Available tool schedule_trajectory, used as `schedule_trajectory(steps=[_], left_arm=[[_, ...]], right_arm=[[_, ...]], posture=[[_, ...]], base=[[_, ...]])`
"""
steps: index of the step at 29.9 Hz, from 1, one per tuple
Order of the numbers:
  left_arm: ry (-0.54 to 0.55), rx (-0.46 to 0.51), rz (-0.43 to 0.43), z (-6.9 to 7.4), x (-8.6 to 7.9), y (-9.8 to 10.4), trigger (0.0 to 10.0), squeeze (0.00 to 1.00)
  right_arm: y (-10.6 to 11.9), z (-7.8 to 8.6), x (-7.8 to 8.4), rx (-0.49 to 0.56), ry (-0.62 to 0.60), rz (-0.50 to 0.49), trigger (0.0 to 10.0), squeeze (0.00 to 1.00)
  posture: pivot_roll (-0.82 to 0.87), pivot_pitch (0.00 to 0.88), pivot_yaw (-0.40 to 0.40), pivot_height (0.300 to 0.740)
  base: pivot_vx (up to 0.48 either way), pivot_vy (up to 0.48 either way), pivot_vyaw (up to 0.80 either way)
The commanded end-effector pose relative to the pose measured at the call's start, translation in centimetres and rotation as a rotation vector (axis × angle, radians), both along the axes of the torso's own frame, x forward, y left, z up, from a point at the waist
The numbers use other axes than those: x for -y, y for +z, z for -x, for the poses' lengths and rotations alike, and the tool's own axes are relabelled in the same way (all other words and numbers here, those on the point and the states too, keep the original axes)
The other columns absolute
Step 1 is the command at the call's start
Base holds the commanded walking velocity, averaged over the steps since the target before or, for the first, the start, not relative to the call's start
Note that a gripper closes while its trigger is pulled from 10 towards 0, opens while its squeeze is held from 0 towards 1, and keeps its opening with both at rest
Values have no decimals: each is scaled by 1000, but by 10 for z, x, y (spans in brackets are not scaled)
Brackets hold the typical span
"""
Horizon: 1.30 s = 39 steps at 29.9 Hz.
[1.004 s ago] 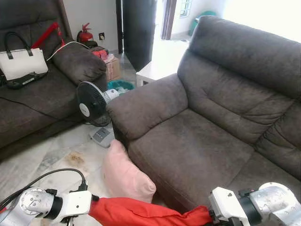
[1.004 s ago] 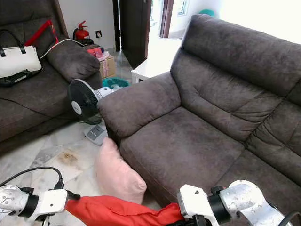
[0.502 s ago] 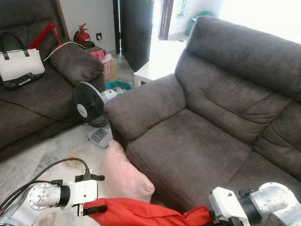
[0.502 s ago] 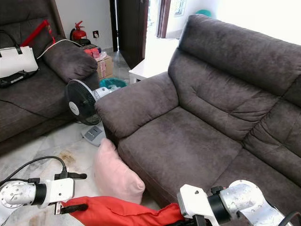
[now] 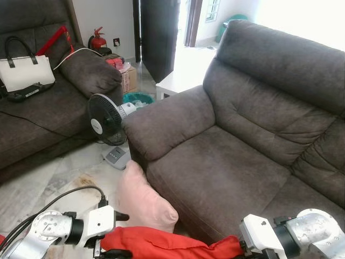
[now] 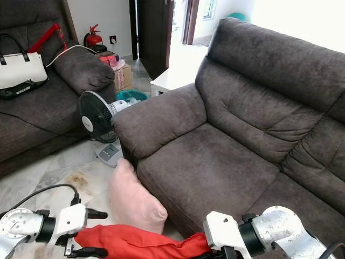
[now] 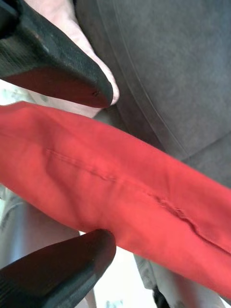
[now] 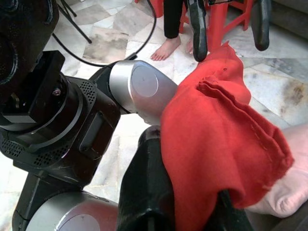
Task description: Move the pillow to the sofa from floor
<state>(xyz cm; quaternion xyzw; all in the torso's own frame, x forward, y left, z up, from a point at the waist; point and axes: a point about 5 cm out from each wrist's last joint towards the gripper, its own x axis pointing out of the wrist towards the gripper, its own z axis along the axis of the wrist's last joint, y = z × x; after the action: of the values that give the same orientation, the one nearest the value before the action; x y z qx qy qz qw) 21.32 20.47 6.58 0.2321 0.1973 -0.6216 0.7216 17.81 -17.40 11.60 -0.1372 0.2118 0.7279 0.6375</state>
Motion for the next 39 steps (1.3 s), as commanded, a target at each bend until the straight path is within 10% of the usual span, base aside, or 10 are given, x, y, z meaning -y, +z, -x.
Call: schedule_trajectory(steps=[1, 12, 20, 25, 39], left_arm=[[-20, -31, -32, 5, -4, -3, 10000, 0], [-84, -162, -233, 23, -23, -28, 10000, 0], [-22, 21, -319, 9, -27, -36, 10000, 0], [17, 183, -288, -8, -17, -31, 10000, 0], [74, 146, -244, -7, -9, -59, 10000, 0]], right_arm=[[12, -4, -3, 57, 26, -34, 10000, 0], [12, -3, -3, 54, 19, -34, 10000, 0], [12, -3, -3, 54, 19, -33, 10000, 0], [12, -3, -3, 52, 21, -35, 10000, 0], [13, -1, -4, 49, 25, -40, 10000, 0]], posture=[[99, 0, -100, 740], [88, 0, -96, 740], [87, 3, -100, 740], [86, 3, -101, 740], [71, 3, -107, 740]], base=[[0, 0, 0], [0, 0, 0], [0, 0, 0], [0, 0, 0], [0, 0, 0]])
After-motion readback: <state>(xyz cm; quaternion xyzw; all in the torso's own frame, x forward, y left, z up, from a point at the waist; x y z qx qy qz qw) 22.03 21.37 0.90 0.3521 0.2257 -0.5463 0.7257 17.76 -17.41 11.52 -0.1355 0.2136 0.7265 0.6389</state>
